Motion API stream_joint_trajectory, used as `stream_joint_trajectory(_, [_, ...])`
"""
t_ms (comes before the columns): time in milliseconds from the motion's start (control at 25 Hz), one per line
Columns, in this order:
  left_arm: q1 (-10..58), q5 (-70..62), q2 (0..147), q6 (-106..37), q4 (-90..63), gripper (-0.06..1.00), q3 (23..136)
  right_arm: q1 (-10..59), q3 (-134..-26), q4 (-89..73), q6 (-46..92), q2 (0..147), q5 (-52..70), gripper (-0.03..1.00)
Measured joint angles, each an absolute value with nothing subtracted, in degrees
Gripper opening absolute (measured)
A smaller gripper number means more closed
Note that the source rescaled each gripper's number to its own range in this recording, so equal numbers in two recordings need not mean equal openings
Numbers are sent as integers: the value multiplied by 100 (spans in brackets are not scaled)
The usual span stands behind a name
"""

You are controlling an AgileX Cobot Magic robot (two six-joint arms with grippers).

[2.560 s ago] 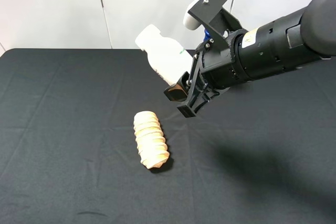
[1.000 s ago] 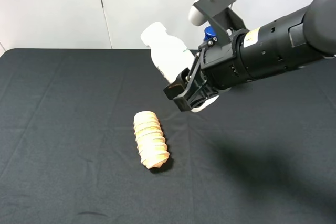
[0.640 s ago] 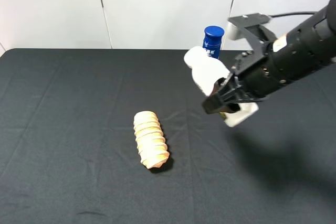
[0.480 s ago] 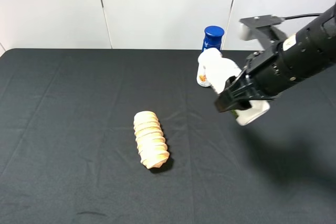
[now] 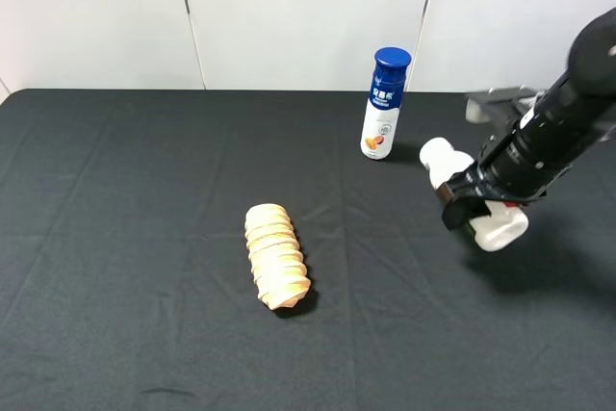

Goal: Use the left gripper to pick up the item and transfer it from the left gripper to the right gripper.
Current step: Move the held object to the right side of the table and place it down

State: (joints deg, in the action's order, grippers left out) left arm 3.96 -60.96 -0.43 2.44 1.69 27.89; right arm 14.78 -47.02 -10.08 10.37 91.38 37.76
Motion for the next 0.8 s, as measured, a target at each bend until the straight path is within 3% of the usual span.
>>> stream_joint_trajectory(800, [396, -6091, -43, 244, 169, 98, 2789, 1466, -4707, -674, 1037, 10092, 3044, 4])
